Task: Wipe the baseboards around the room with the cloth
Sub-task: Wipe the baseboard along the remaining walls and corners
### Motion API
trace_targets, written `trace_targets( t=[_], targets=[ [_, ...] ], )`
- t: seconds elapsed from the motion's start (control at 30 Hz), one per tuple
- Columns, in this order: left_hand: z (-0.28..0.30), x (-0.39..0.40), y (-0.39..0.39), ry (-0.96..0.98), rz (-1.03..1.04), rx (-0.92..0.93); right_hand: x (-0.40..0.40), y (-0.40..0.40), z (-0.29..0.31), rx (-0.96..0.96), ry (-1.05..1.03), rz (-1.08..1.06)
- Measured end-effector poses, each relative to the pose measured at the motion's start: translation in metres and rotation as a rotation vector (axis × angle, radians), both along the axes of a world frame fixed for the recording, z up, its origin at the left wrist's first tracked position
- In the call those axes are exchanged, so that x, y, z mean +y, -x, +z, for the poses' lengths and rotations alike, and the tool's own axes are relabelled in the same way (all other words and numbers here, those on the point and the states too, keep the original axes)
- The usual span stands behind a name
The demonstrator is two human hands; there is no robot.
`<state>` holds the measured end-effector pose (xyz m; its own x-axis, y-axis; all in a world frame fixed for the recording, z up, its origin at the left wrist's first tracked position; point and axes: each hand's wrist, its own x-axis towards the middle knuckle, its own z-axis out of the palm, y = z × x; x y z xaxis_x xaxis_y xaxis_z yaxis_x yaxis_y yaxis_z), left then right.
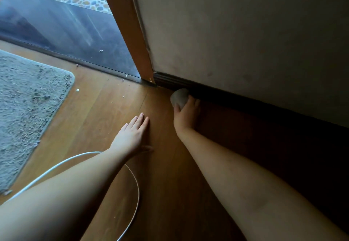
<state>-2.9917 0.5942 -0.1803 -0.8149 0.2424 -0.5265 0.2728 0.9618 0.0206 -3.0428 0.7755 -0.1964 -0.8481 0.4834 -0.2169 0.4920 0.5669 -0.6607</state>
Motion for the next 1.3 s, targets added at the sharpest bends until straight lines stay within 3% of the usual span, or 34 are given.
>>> trace_targets(
  t=[0.33,0.53,0.8,1.3],
  targets=[
    [0.000,-0.005,0.001,-0.050,0.132,-0.117,-0.060,0.044,0.020,0.004,0.124,0.203],
    [0.007,-0.009,0.001,-0.036,0.111,-0.109,-0.066,0.037,0.026,0.064,0.237,0.193],
    [0.014,-0.004,0.008,0.066,-0.051,0.004,-0.026,0.029,0.035,0.195,0.301,0.114],
    [-0.011,0.133,0.029,-0.064,-0.467,0.018,0.122,-0.036,0.038,0.190,0.184,-0.036]
  ],
)
